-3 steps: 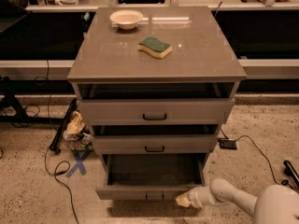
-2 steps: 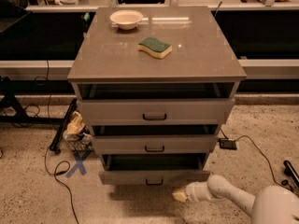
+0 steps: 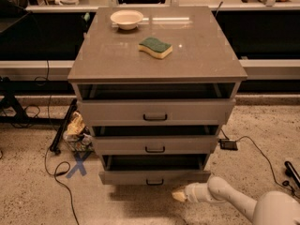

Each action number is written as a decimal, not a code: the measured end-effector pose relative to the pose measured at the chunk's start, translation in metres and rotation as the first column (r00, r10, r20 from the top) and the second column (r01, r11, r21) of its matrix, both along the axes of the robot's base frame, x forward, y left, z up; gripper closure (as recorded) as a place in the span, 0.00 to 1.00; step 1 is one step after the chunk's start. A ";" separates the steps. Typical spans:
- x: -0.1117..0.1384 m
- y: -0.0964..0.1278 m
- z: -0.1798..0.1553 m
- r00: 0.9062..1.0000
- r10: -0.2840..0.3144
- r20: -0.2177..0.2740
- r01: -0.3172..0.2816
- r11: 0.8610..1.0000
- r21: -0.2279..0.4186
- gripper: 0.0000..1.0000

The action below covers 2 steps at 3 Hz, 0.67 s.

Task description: Close bottom drawer

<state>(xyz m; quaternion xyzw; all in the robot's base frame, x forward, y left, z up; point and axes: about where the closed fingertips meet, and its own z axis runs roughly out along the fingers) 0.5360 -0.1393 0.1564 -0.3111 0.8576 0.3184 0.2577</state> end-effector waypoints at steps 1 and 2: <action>0.042 -0.003 0.000 0.993 -0.047 0.110 0.041 0.998 0.057 1.00; 0.081 -0.017 0.006 0.975 -0.096 0.202 0.081 0.993 0.084 1.00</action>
Offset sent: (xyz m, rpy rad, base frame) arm 0.1284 -0.0420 0.0160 0.0945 -0.3277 -0.1521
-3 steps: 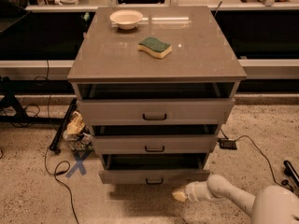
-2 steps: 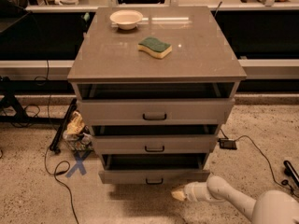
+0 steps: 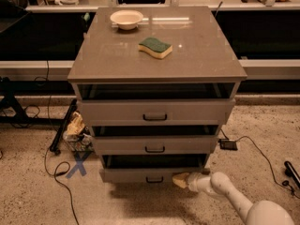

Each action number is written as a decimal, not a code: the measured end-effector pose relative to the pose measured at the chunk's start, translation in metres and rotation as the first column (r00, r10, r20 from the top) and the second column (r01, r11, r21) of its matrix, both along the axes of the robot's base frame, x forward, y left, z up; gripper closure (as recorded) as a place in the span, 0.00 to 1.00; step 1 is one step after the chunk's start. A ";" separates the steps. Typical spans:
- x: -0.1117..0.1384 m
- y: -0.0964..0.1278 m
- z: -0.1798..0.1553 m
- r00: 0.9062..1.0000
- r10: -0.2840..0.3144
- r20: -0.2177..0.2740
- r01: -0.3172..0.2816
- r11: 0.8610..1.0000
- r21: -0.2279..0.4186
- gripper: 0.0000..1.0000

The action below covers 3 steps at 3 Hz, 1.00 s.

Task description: Close bottom drawer

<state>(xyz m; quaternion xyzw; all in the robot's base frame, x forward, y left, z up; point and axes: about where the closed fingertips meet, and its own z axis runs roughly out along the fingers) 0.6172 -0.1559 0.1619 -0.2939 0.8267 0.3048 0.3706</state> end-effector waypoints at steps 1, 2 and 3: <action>0.001 0.000 0.000 1.000 -0.001 0.004 0.001 1.000 0.002 1.00; 0.016 -0.033 0.014 0.994 -0.084 0.068 0.084 0.996 0.004 1.00; -0.001 -0.079 0.033 0.976 -0.196 0.093 0.199 0.980 -0.021 1.00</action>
Offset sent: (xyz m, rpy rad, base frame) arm 0.0276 -0.0547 0.0205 0.0168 -0.1225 -0.1392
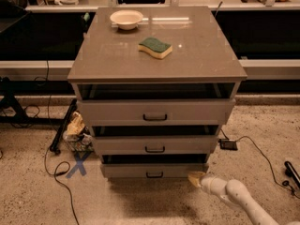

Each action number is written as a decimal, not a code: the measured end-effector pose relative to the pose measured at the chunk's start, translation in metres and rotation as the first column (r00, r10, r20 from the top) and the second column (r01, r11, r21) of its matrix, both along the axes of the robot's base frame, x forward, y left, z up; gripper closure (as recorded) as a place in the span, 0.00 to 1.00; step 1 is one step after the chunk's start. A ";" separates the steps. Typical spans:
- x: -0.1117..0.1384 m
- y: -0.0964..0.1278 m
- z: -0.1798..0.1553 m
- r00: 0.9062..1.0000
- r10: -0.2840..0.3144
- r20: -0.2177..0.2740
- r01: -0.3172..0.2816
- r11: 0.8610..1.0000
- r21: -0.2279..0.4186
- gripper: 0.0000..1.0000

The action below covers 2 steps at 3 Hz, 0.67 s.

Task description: Close bottom drawer

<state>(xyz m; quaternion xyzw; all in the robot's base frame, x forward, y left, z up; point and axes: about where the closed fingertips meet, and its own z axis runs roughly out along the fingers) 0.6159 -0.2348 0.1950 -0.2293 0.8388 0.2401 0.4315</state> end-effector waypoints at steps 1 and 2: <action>-0.029 -0.011 0.003 0.998 -0.055 -0.013 0.055 0.998 0.013 1.00; -0.048 -0.020 0.002 0.996 -0.080 -0.032 0.081 0.996 0.032 1.00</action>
Offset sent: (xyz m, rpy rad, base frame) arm -0.0619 -0.0317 0.0024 0.0449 0.0436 -0.1064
